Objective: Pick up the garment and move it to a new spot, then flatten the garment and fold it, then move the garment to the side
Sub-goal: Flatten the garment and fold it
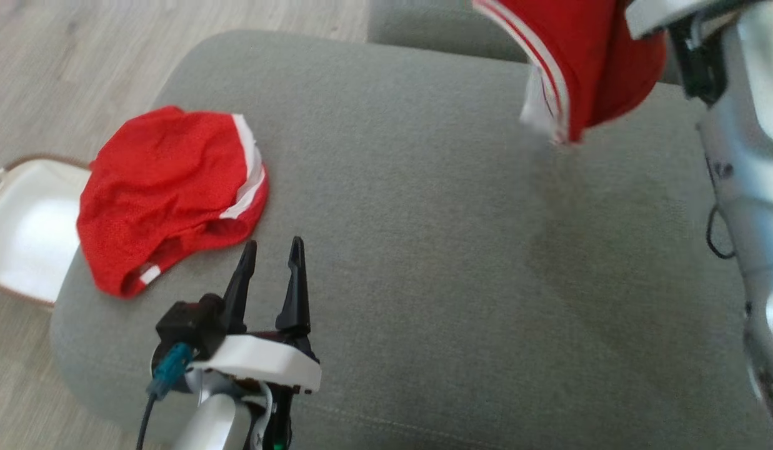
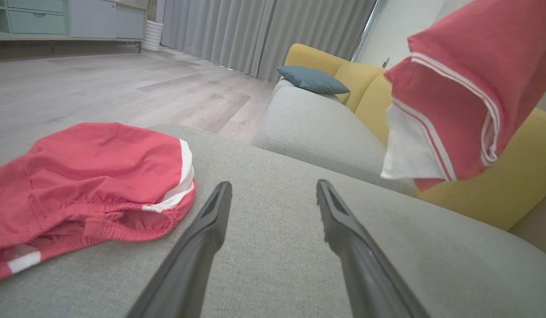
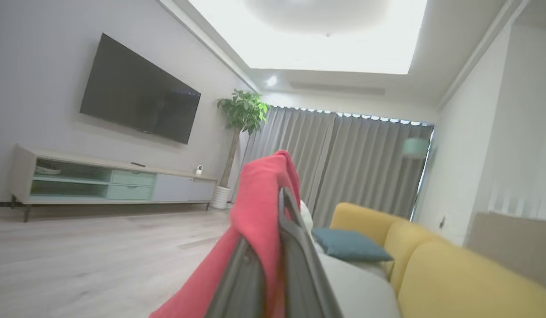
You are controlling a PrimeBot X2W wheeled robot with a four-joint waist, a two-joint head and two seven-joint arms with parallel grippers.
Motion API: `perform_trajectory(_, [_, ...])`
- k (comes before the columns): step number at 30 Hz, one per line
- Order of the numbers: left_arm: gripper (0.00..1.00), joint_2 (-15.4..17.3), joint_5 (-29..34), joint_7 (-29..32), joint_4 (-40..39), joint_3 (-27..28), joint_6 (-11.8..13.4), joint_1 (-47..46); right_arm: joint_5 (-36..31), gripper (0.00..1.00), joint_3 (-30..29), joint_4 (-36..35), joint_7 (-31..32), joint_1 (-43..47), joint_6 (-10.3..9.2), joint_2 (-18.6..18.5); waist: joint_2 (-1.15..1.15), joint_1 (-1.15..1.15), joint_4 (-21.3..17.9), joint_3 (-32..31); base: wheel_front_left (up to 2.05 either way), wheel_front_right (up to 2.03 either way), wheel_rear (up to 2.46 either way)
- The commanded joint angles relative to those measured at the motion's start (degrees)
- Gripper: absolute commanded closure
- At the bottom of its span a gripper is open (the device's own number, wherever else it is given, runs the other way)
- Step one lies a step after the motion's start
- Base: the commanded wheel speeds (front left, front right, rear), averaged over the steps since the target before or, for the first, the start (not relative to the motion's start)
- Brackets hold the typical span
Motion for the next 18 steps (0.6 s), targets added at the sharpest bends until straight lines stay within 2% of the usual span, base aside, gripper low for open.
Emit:
perform_trajectory(1, [0.00, 0.1, 0.5, -0.3, -2.1, 2.4, 0.3, -1.1, -3.1, 1.00, -1.0, -5.1, -0.3, 4.4, 0.21, 0.4, 0.00, 0.00, -1.7, -0.9, 0.00, 0.00, 0.00])
perform_trajectory(5, [0.00, 0.1, 0.6, -0.3, -2.4, 2.4, 0.1, -0.6, -5.8, 1.00, -0.5, -7.8, -0.3, 11.4, 0.21, 1.1, 0.00, 0.00, -2.9, -0.7, 0.00, 0.00, 0.00])
perform_trajectory(13, [0.00, 0.1, 1.0, -0.3, -2.2, 2.8, -0.2, -0.9, -5.7, 1.00, 11.8, -7.5, -0.3, 27.1, 0.21, 3.1, 0.00, 0.00, -5.5, 0.0, 0.00, 0.00, 0.00])
perform_trajectory(18, [0.00, 0.1, 1.4, -0.3, -1.9, 3.4, -0.3, -0.9, -4.6, 1.00, 16.2, -5.8, 2.1, 34.8, 0.21, 4.9, 0.00, 0.00, -6.9, -0.6, 0.00, 0.00, 0.00])
